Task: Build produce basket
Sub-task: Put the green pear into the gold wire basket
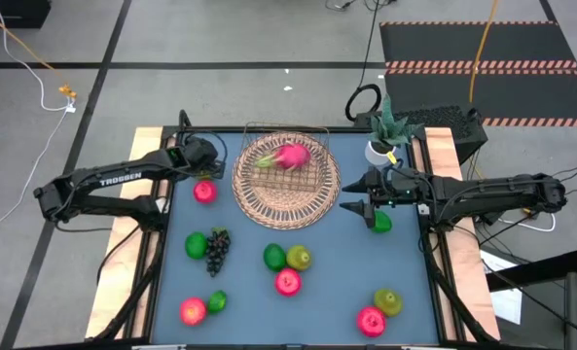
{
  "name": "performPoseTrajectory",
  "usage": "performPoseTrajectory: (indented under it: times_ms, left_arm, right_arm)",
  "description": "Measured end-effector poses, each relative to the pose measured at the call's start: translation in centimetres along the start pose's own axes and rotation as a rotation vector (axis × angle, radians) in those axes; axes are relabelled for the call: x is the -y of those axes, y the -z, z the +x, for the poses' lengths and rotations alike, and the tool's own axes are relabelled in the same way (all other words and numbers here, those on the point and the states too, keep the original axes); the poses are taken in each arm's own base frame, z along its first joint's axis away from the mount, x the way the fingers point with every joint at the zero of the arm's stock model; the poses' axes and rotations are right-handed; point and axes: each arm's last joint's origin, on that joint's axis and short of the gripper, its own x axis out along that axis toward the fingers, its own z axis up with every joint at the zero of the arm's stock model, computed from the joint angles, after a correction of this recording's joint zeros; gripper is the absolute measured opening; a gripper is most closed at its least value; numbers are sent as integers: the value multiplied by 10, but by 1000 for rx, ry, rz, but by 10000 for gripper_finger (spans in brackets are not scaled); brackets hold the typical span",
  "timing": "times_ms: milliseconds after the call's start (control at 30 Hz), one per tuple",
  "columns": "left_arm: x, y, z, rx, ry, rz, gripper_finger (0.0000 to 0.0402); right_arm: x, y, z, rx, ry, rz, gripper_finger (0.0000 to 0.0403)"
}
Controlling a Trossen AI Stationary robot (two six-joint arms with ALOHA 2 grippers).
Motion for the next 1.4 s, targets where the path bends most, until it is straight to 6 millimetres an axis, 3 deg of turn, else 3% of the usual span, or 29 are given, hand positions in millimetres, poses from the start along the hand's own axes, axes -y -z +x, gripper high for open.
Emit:
performPoseTrajectory:
  times_ms: [133, 367, 600, 767, 900, 1100, 1233, 1400]
  left_arm:
    - [0, 0, 0, 0, 0, 30, 130]
    - [1, 0, 0, -7, 22, 81, 17]
    - [-1, -5, -6, 27, 0, 117, 21]
    - [11, -31, -43, 235, 73, 156, 12]
    - [35, -47, -81, 522, 262, 209, 12]
    - [68, -50, -119, 838, 522, 360, 14]
    - [92, -44, -105, 816, 531, 426, 12]
    - [118, -51, -56, 753, 446, 374, 20]
  right_arm:
    - [0, 0, 0, 0, 0, 0, 258]
    - [0, 0, 0, 0, 0, 0, 258]
    - [0, 0, 0, -6, 4, -36, 258]
    - [5, 5, 1, 23, 116, -47, 258]
    - [9, 11, 2, 36, 174, -15, 258]
    - [12, 19, 4, 84, 165, 13, 258]
    - [12, 19, 4, 87, 163, 14, 258]
    - [9, 15, 4, 112, 109, -3, 258]
